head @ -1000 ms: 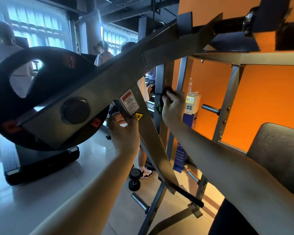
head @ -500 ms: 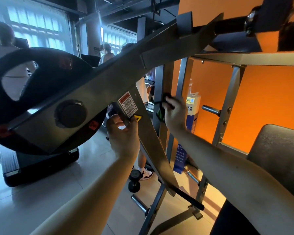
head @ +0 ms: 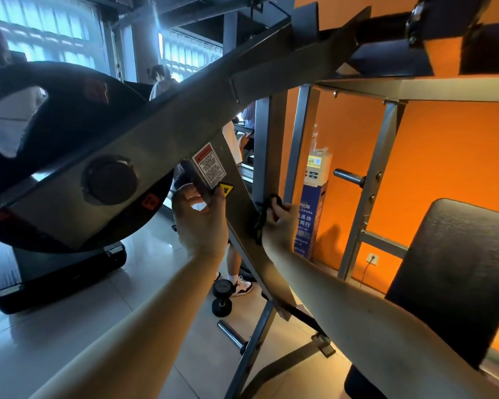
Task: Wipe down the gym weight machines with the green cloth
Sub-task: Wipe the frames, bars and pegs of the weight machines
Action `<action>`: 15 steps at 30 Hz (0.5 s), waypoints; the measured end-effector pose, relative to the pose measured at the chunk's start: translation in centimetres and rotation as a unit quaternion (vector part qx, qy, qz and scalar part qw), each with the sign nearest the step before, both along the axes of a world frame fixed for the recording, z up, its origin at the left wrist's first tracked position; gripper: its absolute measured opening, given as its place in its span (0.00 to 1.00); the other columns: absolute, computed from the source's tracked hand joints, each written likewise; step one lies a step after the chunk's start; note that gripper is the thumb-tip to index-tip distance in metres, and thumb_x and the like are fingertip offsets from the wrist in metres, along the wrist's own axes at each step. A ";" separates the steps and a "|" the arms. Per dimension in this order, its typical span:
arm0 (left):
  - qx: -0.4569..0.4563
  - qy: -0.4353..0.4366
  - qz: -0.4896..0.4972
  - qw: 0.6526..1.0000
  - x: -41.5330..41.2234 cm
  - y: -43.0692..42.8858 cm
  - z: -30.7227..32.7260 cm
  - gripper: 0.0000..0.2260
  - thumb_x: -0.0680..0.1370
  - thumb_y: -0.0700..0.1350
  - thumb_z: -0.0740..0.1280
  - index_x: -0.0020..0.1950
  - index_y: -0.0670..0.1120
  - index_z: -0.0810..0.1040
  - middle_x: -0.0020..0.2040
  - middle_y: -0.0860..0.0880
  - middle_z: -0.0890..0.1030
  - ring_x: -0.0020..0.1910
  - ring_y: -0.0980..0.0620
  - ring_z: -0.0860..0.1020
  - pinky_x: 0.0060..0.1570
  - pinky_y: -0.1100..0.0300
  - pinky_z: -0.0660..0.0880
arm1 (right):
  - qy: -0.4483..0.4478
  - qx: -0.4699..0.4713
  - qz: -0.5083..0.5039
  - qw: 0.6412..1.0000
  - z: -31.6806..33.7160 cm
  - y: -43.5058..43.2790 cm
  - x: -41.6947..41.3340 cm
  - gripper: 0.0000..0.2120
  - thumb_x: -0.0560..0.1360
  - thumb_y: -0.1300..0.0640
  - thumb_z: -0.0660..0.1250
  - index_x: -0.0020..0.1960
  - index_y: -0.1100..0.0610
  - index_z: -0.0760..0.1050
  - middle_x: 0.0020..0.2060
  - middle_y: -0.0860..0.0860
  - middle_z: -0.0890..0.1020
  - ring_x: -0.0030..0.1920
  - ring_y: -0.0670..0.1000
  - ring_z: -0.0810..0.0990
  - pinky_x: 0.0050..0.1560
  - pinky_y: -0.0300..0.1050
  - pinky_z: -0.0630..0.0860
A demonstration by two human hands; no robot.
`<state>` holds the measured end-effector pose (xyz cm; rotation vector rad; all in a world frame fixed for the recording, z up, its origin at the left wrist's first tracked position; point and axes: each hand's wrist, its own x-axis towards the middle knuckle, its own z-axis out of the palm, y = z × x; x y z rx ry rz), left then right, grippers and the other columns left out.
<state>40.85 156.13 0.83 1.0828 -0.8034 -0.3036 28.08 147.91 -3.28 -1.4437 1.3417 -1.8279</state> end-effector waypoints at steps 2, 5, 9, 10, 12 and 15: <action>0.005 -0.006 0.002 1.000 0.1 0.3 0.2 0.13 0.74 0.54 0.75 0.52 0.60 0.73 0.56 0.56 0.82 0.52 0.58 0.81 0.54 0.46 0.81 | 0.059 0.002 -0.028 0.998 1.3 -0.4 0.0 0.09 0.83 0.61 0.63 0.63 0.60 0.75 0.56 0.47 0.69 0.58 0.47 0.73 0.50 0.20 0.68; 0.013 -0.001 -0.001 1.000 0.3 0.2 0.3 0.12 0.75 0.53 0.75 0.53 0.58 0.75 0.56 0.55 0.82 0.52 0.59 0.81 0.52 0.51 0.81 | 0.087 -0.058 -0.051 0.993 7.6 -3.0 0.1 0.12 0.83 0.58 0.65 0.64 0.60 0.78 0.56 0.49 0.70 0.58 0.47 0.74 0.58 0.35 0.74; 0.013 -0.007 -0.007 1.000 0.5 0.0 0.2 0.13 0.75 0.52 0.75 0.57 0.51 0.78 0.55 0.56 0.82 0.53 0.60 0.81 0.51 0.59 0.78 | 0.089 -0.161 -0.090 0.979 9.8 -5.2 0.0 0.10 0.81 0.60 0.67 0.60 0.61 0.80 0.52 0.46 0.75 0.51 0.36 0.75 0.53 0.29 0.73; 0.012 -0.009 -0.008 1.000 0.6 -0.1 0.1 0.13 0.75 0.52 0.75 0.56 0.52 0.78 0.56 0.56 0.82 0.53 0.60 0.81 0.50 0.60 0.78 | 0.075 -0.157 -0.080 0.981 8.5 -4.9 0.1 0.10 0.82 0.60 0.66 0.62 0.61 0.79 0.52 0.44 0.74 0.52 0.35 0.75 0.53 0.28 0.73; 0.011 -0.011 -0.009 1.000 0.5 0.0 0.2 0.12 0.75 0.52 0.75 0.55 0.55 0.76 0.55 0.57 0.82 0.52 0.60 0.81 0.49 0.59 0.77 | 0.053 -0.126 -0.053 0.989 4.8 -3.9 0.0 0.12 0.84 0.58 0.63 0.65 0.57 0.77 0.55 0.44 0.73 0.56 0.40 0.76 0.57 0.34 0.77; 0.011 -0.003 -0.016 1.000 0.3 0.3 0.4 0.15 0.75 0.53 0.75 0.57 0.53 0.77 0.55 0.56 0.83 0.52 0.60 0.81 0.48 0.58 0.79 | 0.074 0.001 -0.033 0.997 0.6 -2.4 -1.5 0.10 0.83 0.59 0.63 0.62 0.56 0.77 0.57 0.48 0.73 0.60 0.51 0.77 0.61 0.44 0.77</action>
